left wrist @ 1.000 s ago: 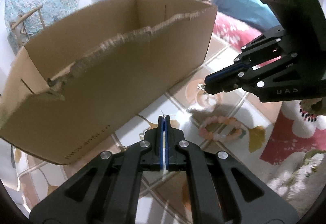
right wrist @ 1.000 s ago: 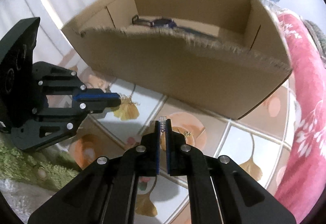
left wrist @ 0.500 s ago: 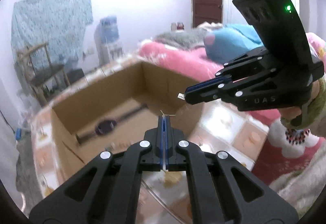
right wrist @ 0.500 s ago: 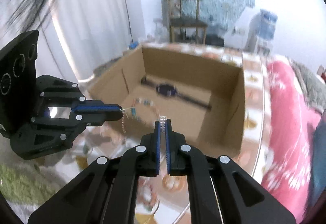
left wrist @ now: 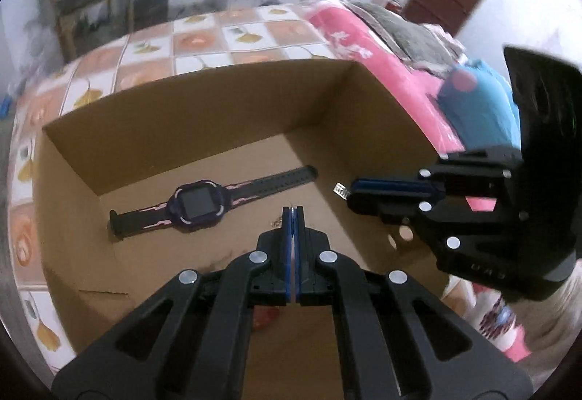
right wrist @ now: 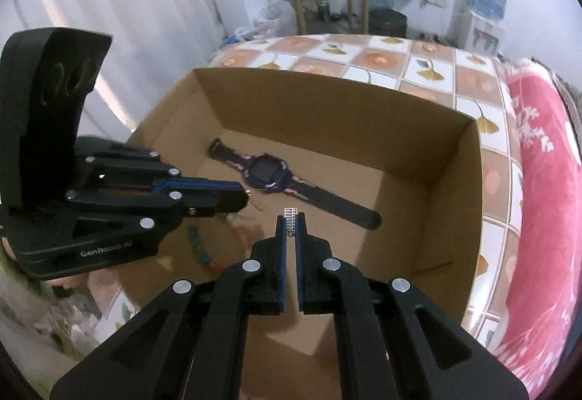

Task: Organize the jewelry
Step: 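Carry both gold pieces over the box and open both grippers, then withdraw both grippers from the box back toward the table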

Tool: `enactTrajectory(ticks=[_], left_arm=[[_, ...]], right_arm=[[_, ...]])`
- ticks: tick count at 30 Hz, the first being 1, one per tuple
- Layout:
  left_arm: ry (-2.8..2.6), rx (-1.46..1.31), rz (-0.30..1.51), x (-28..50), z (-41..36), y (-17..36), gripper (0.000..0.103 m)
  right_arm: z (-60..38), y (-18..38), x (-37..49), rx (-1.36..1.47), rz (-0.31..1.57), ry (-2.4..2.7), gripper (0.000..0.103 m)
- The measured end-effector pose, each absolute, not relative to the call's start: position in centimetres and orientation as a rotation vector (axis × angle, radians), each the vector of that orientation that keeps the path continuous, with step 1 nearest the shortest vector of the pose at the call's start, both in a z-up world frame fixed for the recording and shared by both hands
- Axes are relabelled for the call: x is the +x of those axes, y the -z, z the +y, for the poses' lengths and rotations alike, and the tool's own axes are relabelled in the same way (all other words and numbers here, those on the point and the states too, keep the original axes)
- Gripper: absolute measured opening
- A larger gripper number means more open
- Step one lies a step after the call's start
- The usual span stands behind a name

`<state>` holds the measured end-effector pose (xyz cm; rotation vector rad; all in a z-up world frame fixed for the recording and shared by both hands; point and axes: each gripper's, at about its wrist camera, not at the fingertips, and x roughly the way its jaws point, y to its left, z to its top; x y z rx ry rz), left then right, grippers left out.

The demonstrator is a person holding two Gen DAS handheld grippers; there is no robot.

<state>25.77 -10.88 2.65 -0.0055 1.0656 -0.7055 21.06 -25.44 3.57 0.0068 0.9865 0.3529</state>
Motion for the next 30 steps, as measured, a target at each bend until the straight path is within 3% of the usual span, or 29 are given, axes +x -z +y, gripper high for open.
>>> enactTrajectory(ticks=[13, 16, 18, 21, 24, 30], left_arm=[[0.707, -0.14, 0.985, 24.6, -7.3, -4.7, 0.004], [0.714, -0.129, 0.906, 22.3, -5.7, -6.7, 0.018], [0.718, -0.101, 0.857, 20.2, -4.5, -7.7, 0.029], [0.705, -0.039, 0.808, 16.6, -2.5, -8.4, 0.043], [0.713, 0.0, 0.808, 13.1, -0.9, -7.7, 0.049], [0.722, 0.015, 0.884, 9.0, -0.4, -3.3, 0.049]], right_arm=[[-27.6, -5.4, 18.9, 0.107, 0.889, -0.302, 0.006], [-28.3, -6.8, 16.4, 0.144, 0.826, -0.295, 0.008], [-28.7, -7.8, 13.9, 0.172, 0.765, -0.306, 0.027], [-28.7, -8.3, 9.9, 0.176, 0.699, -0.319, 0.032], [-27.5, -7.6, 6.4, 0.126, 0.71, -0.349, 0.032], [-24.0, -2.9, 3.8, 0.142, 0.865, -0.424, 0.032]])
